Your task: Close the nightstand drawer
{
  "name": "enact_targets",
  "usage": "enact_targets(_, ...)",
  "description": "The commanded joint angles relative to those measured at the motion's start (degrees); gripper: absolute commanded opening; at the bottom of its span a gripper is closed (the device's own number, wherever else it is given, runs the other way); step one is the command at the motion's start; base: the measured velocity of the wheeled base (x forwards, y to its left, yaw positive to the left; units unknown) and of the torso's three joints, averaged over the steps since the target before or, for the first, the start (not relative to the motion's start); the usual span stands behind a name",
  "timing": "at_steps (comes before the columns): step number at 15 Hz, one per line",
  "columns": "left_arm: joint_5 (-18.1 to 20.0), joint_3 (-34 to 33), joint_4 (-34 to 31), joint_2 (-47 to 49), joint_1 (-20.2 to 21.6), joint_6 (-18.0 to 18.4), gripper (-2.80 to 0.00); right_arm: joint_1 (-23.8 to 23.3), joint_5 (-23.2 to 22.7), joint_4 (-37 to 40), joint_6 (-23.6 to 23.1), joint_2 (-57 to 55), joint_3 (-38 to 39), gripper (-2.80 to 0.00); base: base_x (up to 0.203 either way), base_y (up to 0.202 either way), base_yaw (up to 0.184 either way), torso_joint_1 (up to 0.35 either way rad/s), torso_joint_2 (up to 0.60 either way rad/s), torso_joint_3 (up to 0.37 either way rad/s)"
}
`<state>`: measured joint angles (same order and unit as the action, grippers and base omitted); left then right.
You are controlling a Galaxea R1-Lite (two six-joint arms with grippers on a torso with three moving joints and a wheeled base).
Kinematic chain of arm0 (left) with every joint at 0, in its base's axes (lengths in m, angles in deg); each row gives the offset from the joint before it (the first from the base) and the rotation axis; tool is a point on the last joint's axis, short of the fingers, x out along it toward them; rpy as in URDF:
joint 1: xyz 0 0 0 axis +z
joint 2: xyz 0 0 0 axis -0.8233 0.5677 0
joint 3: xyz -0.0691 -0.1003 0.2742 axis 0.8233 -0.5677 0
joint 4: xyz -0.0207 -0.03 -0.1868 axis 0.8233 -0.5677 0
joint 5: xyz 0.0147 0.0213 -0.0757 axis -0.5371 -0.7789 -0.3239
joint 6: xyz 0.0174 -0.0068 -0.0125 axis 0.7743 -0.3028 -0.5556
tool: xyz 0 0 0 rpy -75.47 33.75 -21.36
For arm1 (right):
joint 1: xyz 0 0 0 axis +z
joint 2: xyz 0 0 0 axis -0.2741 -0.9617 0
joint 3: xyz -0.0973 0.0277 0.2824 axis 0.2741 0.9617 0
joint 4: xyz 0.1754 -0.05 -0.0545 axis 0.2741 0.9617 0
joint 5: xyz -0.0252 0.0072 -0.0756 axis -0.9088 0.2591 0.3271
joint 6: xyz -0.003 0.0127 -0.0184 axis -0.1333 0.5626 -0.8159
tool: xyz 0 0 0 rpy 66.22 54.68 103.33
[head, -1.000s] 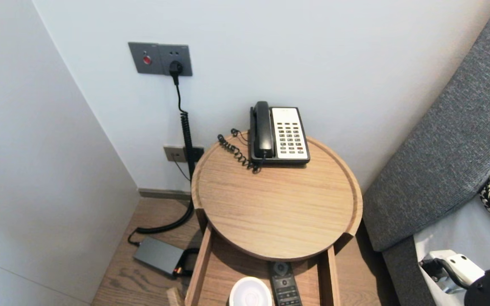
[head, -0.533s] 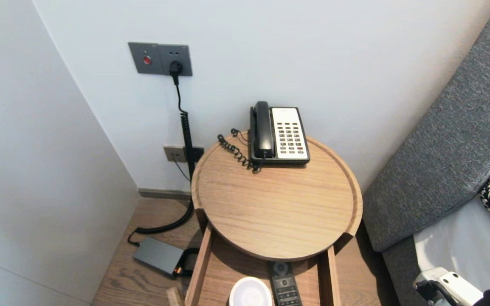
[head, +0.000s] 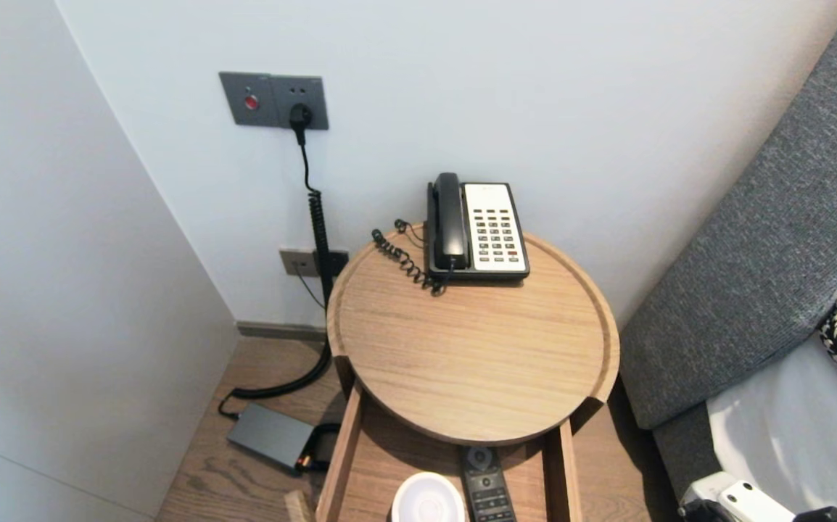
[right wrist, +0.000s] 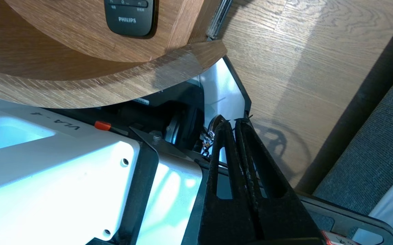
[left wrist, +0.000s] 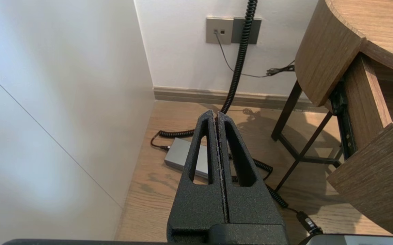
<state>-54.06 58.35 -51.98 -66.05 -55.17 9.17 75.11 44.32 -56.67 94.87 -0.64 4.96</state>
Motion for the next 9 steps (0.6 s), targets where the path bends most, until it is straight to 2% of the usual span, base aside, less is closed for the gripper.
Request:
enact_targets(1,0.0,-0.8,0.0,-0.1,0.0,0.0,-2.80,0.8,0.0,0.0,0.3,-2.3,-0.5,-2.80,0.000,0.000,0.000,0.000,0.00,0.000)
enact_targets(9,0.0,-0.8,0.0,0.0,0.0,0.0,-2.80,0.9,0.4,-5.9,0.3,-8.5,-0.6,-2.80,0.000,0.000,0.000,0.000,0.00,0.000)
